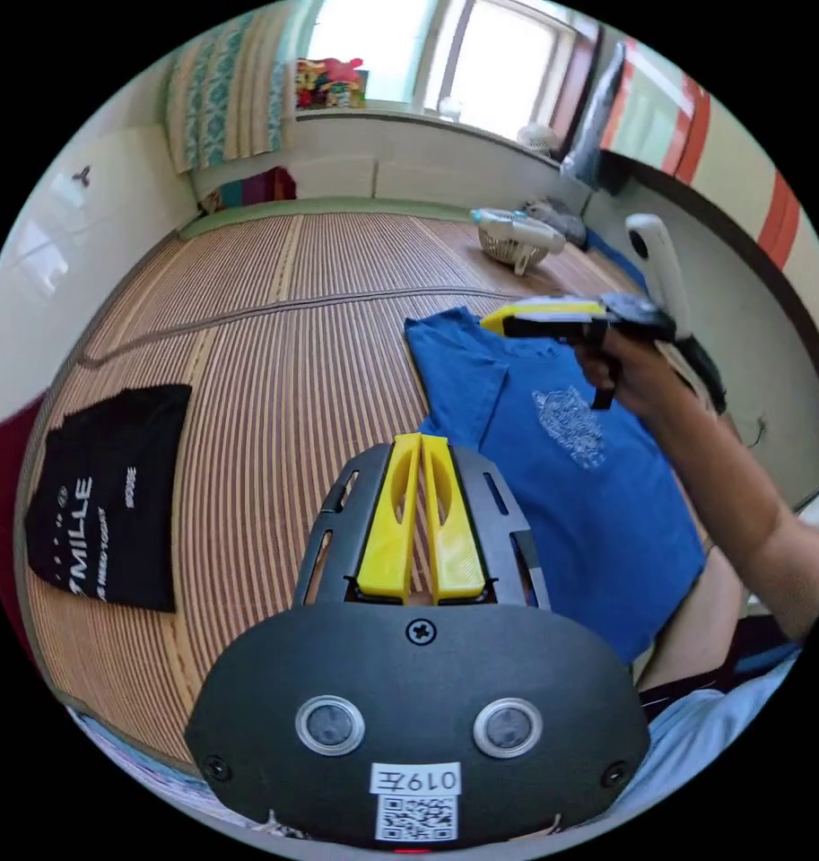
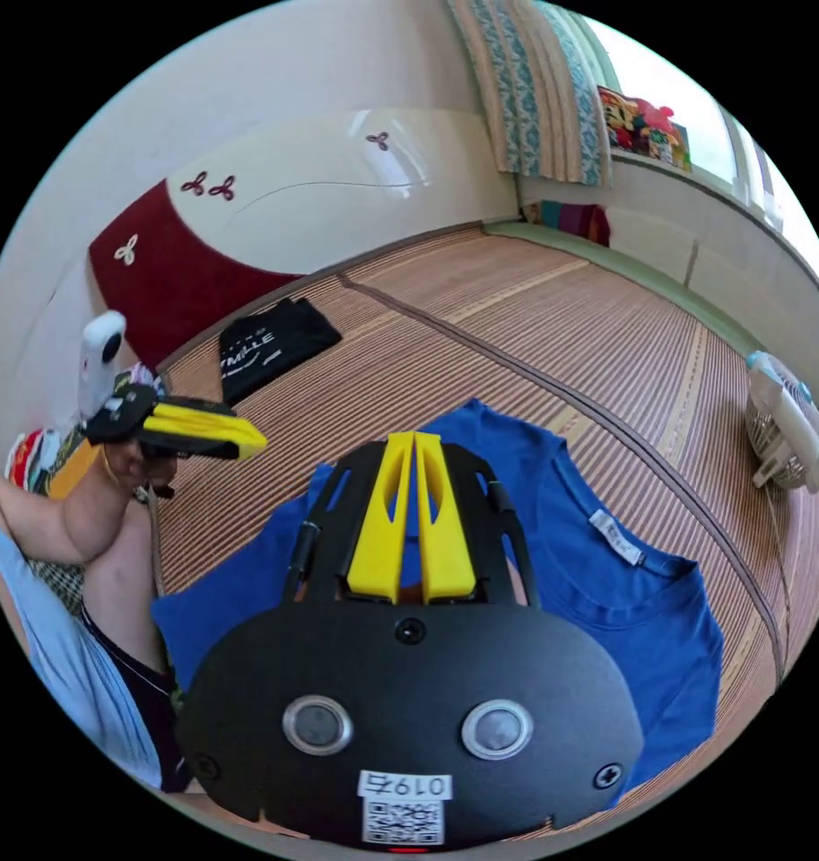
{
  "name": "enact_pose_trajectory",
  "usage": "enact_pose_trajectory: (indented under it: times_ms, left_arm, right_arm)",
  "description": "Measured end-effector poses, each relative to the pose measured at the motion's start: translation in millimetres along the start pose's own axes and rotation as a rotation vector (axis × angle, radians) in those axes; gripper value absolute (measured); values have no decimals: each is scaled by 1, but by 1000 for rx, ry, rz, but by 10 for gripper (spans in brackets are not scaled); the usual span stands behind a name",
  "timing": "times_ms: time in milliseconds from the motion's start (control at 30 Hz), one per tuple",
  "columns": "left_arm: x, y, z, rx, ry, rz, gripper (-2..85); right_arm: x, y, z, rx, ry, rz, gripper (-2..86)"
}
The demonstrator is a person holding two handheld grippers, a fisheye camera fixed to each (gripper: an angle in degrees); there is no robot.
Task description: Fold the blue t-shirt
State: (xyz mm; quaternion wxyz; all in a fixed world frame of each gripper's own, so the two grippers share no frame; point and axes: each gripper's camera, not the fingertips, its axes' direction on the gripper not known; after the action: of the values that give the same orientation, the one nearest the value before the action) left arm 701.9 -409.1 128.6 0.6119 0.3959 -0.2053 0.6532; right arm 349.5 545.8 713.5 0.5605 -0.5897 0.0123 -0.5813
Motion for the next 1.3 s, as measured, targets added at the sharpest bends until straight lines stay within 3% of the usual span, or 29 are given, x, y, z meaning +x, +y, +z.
enact_pose_trajectory:
  times_ms: [133,233,467,633,900,1133,1300]
  left_arm:
    - [6,25,19,-52,-85,53,8]
    - [18,28,47,-123,-153,121,8]
    - [-17,29,86,-134,174,-36,7]
    - [-23,37,112,-247,83,-24,8]
    - [-17,50,121,-260,14,18,9]
    - [-25,64,110,-185,-33,-7,9]
    - [-42,75,105,-83,35,-113,9]
  right_arm:
    - [-129,25,-9,31,238,-210,-3]
    - [-172,31,6,22,435,-220,-8]
    - [-162,-13,7,-90,326,-146,-10]
    - [-171,-24,16,-163,350,-136,-10]
    - [-198,-38,-16,-148,366,-111,-10]
    - [-237,-41,-75,-31,385,-76,-9]
    - [-294,-38,-89,5,447,-253,1]
